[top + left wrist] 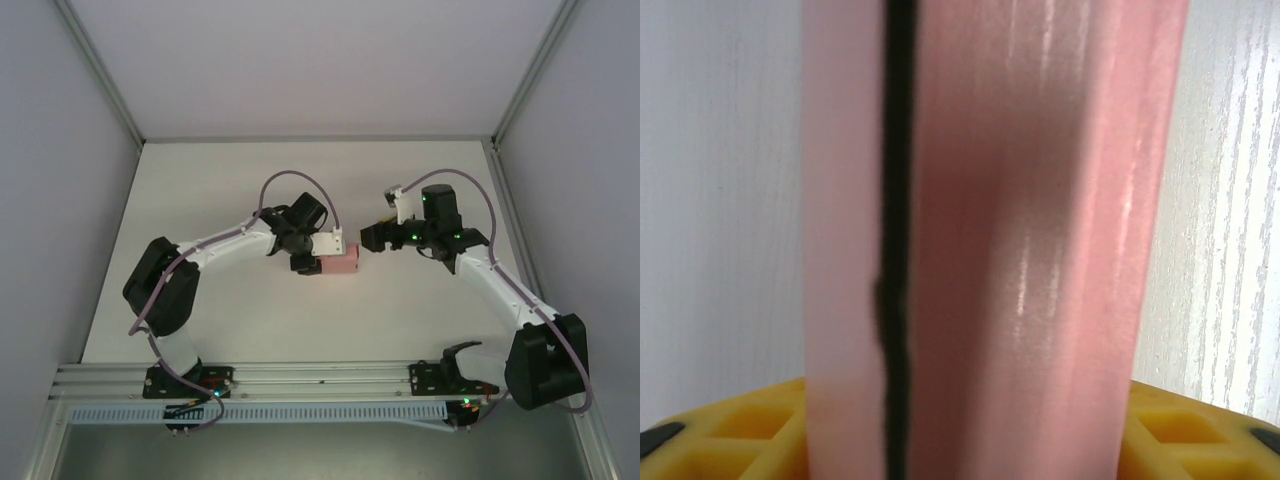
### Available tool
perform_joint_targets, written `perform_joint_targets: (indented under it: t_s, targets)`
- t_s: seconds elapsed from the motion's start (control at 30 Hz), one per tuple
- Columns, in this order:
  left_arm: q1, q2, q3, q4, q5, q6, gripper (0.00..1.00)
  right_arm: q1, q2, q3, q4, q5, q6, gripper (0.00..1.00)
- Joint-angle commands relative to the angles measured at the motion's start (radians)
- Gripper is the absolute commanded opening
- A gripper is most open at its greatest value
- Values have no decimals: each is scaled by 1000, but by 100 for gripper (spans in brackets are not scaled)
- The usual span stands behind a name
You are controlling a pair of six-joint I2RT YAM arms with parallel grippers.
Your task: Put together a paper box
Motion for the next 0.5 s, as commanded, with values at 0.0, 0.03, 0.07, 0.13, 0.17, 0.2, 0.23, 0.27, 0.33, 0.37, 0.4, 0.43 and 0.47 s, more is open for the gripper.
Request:
perform_joint_targets:
  t_s: [0.0, 0.03, 0.07, 0.13, 0.17, 0.2, 0.23, 0.27, 0.33, 0.37, 0.4, 0.43, 0.47]
  targets:
    - [8, 25, 6, -82, 46, 16, 55, 30, -13, 10, -93, 7, -297, 81]
    - [8, 23, 4, -82, 49, 21, 55, 40, -16, 3, -95, 13, -353, 77]
    - [9, 21, 3, -82, 51, 25, 55, 57, -16, -7, -86, 45, -397, 76]
    - [8, 24, 7, -81, 52, 25, 55, 77, -13, -22, -50, 87, -435, 76]
    - [8, 27, 8, -83, 51, 25, 55, 83, -4, -21, -40, 106, -451, 75]
    - [9, 30, 12, -84, 51, 23, 55, 87, 7, -13, -40, 127, -457, 75]
    - [9, 31, 13, -83, 52, 24, 55, 91, 19, -2, -46, 156, -460, 73]
    - [10, 29, 15, -84, 54, 25, 55, 95, 33, 15, -69, 159, -485, 70]
    - [10, 27, 16, -83, 58, 26, 56, 99, 58, 40, -109, 161, -511, 67]
    - [9, 26, 17, -83, 60, 28, 56, 102, 67, 50, -131, 161, -531, 64]
    - [9, 24, 18, -83, 63, 26, 56, 106, 73, 55, -139, 170, -534, 64]
    - [10, 23, 18, -83, 65, 28, 56, 107, 82, 59, -152, 173, -544, 62]
    - [10, 23, 18, -83, 66, 28, 56, 110, 89, 63, -165, 171, -554, 62]
